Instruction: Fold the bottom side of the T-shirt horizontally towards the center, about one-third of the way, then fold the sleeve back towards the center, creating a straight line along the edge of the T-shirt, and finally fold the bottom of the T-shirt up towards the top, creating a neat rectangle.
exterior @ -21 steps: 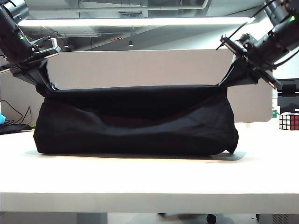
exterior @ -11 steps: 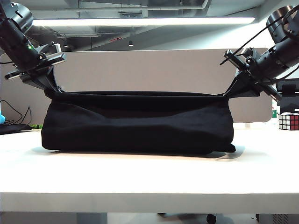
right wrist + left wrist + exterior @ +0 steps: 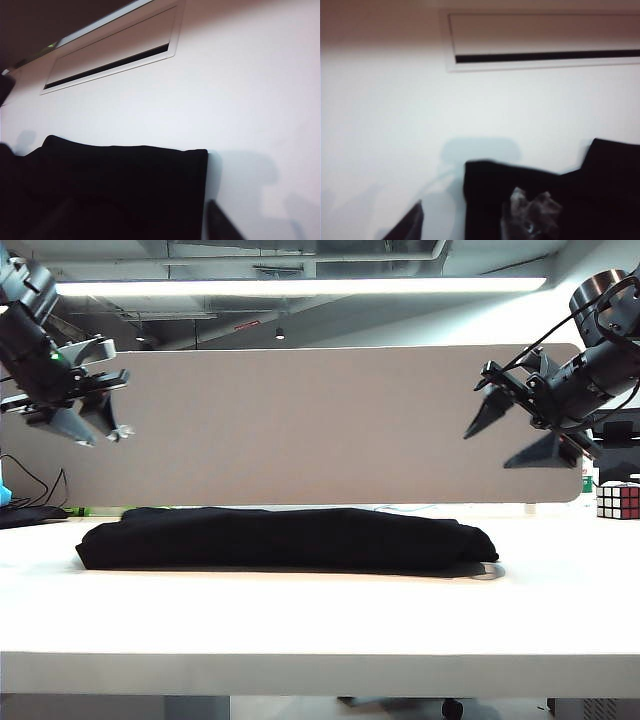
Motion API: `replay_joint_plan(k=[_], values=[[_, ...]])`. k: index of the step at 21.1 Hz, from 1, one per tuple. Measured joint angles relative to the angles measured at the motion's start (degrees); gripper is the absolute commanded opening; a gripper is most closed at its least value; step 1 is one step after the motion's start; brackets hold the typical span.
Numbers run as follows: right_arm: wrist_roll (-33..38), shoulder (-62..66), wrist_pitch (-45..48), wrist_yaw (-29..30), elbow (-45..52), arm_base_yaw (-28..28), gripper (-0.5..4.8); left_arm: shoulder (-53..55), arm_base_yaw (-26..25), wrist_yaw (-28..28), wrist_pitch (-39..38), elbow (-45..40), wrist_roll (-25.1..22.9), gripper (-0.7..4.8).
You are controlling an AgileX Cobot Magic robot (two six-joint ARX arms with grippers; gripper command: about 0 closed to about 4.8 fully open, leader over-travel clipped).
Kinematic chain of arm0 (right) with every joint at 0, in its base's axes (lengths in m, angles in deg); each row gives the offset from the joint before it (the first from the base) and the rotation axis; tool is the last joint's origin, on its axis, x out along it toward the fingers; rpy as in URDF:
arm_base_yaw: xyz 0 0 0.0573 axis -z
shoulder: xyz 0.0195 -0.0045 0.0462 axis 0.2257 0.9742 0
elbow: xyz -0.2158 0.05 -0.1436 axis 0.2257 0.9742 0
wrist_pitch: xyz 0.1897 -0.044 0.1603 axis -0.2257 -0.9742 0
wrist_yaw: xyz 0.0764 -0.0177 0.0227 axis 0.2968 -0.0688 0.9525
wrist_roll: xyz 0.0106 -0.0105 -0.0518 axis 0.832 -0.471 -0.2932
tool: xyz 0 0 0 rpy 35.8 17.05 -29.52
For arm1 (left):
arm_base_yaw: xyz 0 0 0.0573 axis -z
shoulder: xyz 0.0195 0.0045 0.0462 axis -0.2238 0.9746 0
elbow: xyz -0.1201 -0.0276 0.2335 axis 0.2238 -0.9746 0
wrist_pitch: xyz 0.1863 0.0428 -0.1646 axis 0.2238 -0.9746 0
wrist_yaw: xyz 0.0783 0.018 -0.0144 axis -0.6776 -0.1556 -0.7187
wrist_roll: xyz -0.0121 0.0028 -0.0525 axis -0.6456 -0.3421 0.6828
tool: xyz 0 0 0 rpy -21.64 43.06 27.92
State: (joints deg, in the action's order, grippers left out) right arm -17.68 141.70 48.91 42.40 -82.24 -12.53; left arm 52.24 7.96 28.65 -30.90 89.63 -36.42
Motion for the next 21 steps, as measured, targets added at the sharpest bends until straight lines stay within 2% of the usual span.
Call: replay_joint_plan(k=[2, 4, 5, 6, 7, 8, 9, 10, 13, 21], values=[[0.1, -0.3, -0.9, 2.8, 0.0, 0.5, 3.59, -0.2, -0.9, 0.0, -3.5, 0.0, 0.0, 1.89], [0.8, -1.6, -2.1, 6.7, 0.0, 1.3, 3.00, -1.0, -2.2, 0.8, -9.0, 0.0, -0.5, 1.43], [1.1, -2.4, -2.4, 7.5, 0.0, 1.6, 2.05, -1.4, -3.0, 1.8, -10.3, -0.1, -0.9, 0.94], [1.2, -4.1, -3.8, 7.7, 0.0, 2.0, 1.38, -2.1, -3.8, 4.8, -11.3, -0.3, -0.9, 0.48], [0.7, -5.4, -4.7, 7.9, 0.1, 2.1, -0.03, -2.6, -4.4, 7.3, -12.0, -0.3, -0.9, -0.06], [-1.6, -8.0, -6.6, 8.0, 0.1, 2.1, -0.06, -3.8, -5.2, 12.2, -13.4, -0.3, -0.7, -0.06], [-3.5, -9.5, -8.3, 8.0, 0.1, 2.1, -0.07, -4.6, -5.5, 14.0, -14.5, -0.3, -0.7, -0.06], [-6.7, -12.4, -11.5, 7.9, 0.6, 1.9, -0.07, -6.2, -5.4, 15.1, -16.7, -0.4, -1.3, -0.06], [-8.8, -18.8, -12.7, 7.9, 5.5, 1.8, -0.07, -11.0, -5.0, 15.3, -18.9, -4.3, -3.4, -0.06], [-9.2, -37.4, -13.2, 7.9, 25.4, 1.8, -0.07, -34.8, -3.7, 15.7, -12.4, -31.5, -2.6, -0.06]])
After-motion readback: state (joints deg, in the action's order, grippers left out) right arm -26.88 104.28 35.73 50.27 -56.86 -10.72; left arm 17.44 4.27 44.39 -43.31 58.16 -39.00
